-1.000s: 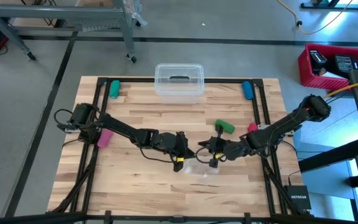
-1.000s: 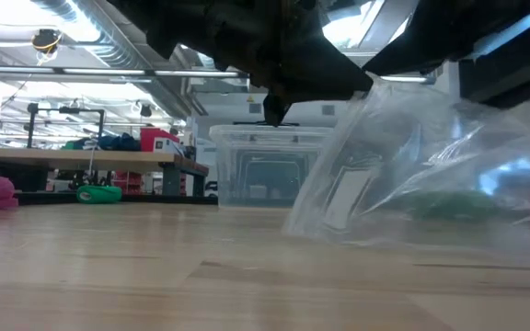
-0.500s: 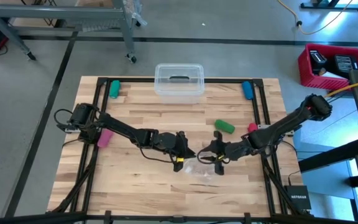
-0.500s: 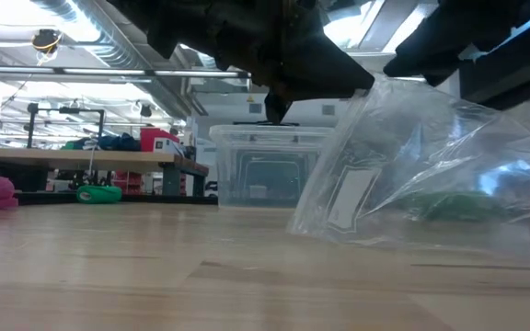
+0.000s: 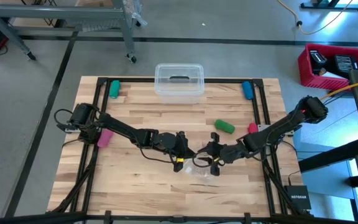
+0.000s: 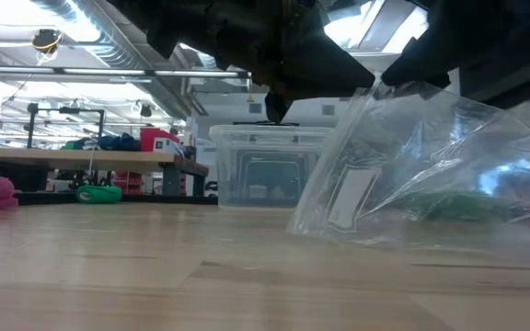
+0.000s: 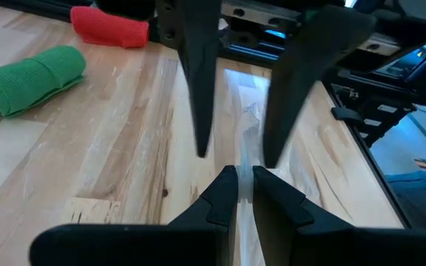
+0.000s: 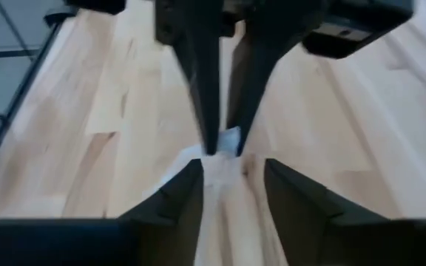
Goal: Roll bandage
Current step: Open the transparent zip bag
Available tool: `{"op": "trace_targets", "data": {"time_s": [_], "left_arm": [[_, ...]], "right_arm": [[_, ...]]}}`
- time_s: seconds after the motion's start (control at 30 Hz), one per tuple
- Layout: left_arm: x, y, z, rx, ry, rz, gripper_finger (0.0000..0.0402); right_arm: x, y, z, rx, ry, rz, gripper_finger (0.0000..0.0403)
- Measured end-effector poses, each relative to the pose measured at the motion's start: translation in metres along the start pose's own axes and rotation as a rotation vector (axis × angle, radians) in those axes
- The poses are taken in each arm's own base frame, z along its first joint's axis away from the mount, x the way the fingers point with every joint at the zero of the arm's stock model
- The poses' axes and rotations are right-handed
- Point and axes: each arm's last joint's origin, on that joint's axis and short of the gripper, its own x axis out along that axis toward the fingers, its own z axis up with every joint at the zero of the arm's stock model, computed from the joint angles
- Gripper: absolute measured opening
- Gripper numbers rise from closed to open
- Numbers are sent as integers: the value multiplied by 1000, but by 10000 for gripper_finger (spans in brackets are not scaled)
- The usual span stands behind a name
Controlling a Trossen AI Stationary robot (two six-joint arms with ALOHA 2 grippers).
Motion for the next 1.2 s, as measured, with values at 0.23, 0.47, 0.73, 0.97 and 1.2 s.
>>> {"op": "trace_targets", "data": {"time_s": [0.23,0.47,0.73,0.97,1.2], "left_arm": [[0,0,0,0,-1,0,29],[0,-2,0,-3,-7,1,29],[-1,-4,-1,-7,13,14,29],[-1,-4,-4,-20,31,17,29],[-1,-7,-7,-15,53,18,29]], "right_arm": [[0,-1,-2,-42,14,-13,36],[0,-3,0,-111,-27,-107,5],[-4,-3,6,-143,-79,-129,2],[-18,-6,17,-122,-146,-140,1],[-25,-9,20,-135,-155,-168,1]]}}
